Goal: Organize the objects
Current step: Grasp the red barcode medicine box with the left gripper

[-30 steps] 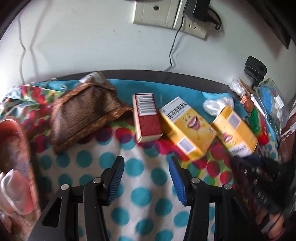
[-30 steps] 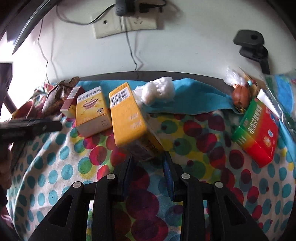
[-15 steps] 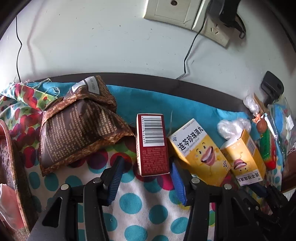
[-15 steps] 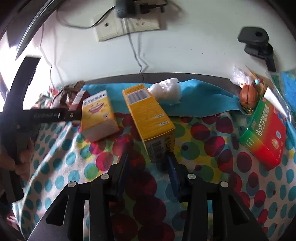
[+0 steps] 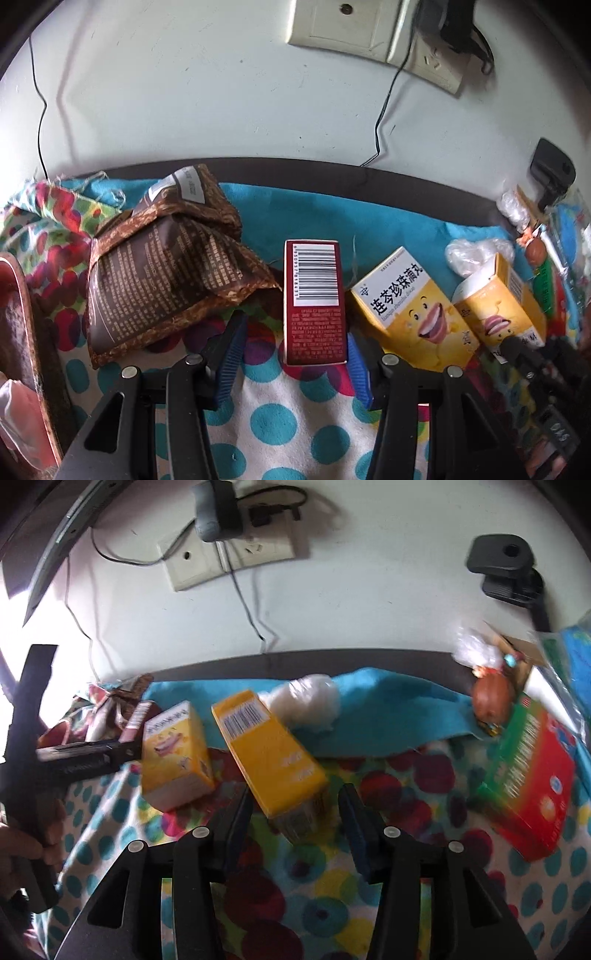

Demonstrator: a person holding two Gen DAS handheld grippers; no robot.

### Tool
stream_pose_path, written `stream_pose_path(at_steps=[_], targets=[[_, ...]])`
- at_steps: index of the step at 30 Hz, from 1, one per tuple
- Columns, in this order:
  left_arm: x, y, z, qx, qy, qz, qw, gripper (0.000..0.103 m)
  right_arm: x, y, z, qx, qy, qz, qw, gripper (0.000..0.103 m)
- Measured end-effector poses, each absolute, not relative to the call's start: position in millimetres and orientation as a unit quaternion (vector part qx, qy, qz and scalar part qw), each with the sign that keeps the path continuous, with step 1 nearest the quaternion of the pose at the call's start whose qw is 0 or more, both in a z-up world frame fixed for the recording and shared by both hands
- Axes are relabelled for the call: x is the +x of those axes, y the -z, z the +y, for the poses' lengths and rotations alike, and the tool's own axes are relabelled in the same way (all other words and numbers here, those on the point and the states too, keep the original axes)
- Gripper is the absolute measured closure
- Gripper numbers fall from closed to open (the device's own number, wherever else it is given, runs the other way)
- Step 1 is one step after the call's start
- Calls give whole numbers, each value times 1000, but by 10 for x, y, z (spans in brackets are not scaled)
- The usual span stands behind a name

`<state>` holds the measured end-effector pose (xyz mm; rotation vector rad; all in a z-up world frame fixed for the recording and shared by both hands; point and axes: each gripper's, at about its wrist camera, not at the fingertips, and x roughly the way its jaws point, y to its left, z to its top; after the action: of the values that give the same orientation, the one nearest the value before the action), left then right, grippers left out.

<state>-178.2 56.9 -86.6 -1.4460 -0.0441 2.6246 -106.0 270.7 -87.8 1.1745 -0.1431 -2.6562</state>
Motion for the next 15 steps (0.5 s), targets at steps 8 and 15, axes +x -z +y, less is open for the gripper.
stream_pose_path(at_steps=[8, 15], targets=[[-1693, 895, 602, -459, -885, 16, 73, 70, -967, 837, 2629, 389, 911, -65, 123, 69], [-1488, 874, 525, -455, -887, 4, 75, 70, -844, 844, 2540, 381, 915, -66, 111, 69]])
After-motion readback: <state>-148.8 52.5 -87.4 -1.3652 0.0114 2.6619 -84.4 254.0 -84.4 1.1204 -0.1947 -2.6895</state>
